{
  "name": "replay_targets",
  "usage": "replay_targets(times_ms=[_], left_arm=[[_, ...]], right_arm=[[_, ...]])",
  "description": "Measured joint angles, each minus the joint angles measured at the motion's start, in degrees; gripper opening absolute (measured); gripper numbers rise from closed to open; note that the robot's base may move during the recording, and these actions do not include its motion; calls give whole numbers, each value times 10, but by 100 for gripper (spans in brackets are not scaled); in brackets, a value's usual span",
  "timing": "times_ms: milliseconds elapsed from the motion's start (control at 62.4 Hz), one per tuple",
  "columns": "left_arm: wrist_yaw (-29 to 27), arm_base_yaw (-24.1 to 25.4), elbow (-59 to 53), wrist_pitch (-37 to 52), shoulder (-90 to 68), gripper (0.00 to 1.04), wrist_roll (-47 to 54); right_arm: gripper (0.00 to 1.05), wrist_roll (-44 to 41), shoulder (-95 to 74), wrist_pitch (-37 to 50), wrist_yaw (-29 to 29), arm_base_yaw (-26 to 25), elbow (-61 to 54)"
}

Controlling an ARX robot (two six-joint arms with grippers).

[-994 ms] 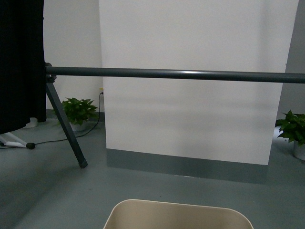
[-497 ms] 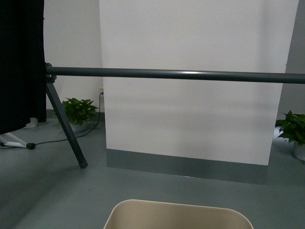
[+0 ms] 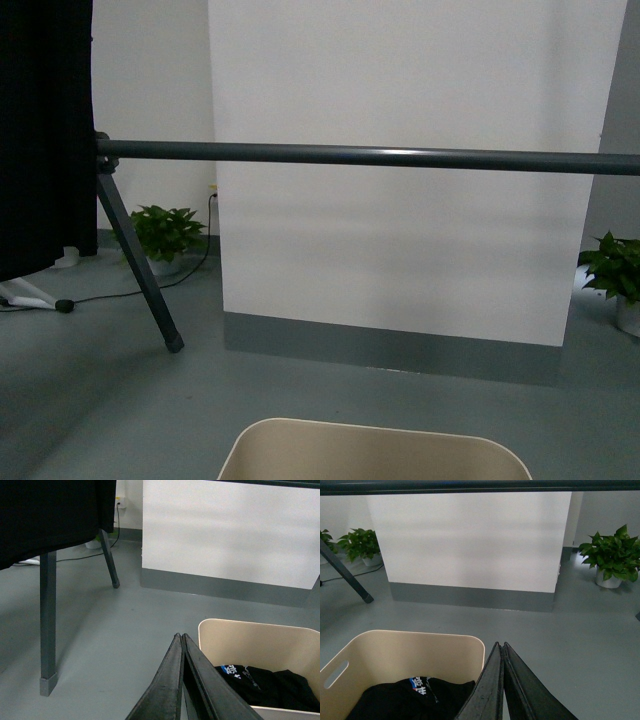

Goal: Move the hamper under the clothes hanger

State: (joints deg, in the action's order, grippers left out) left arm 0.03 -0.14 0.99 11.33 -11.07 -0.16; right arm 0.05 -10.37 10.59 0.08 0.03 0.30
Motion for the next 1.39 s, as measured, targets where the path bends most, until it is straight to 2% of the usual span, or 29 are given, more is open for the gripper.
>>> replay_targets(times_ms=[32,128,208,577,657,721,850,1154,1202,1234,1394], left_arm=[[0,0,0,-5,5,3,0],[0,0,0,-61,47,3,0],[0,0,0,-107,96,3,0],[0,0,0,-112,108,3,0],[0,0,0,-112,108,14,0],[0,0,0,-112,108,25,0],[0,0,0,-112,108,50,0],[0,0,0,-112,108,99,0],[0,0,0,-112,108,98,0],[0,0,0,-112,108,98,0],[0,0,0,-112,108,98,0]], right_arm=[[2,0,5,-5,0,0,0],[2,0,83,-100,-1,0,0],[2,0,100,-103,-1,0,0],[2,0,101,-105,-2,0,0],[3,-1,101,-105,-2,0,0],[11,-1,101,-105,-2,0,0],[38,-1,101,-105,-2,0,0],[85,-1,101,-105,-2,0,0],[96,-1,101,-105,-2,0,0],[99,0,101,-105,-2,0,0],[97,0,101,-105,-2,0,0]])
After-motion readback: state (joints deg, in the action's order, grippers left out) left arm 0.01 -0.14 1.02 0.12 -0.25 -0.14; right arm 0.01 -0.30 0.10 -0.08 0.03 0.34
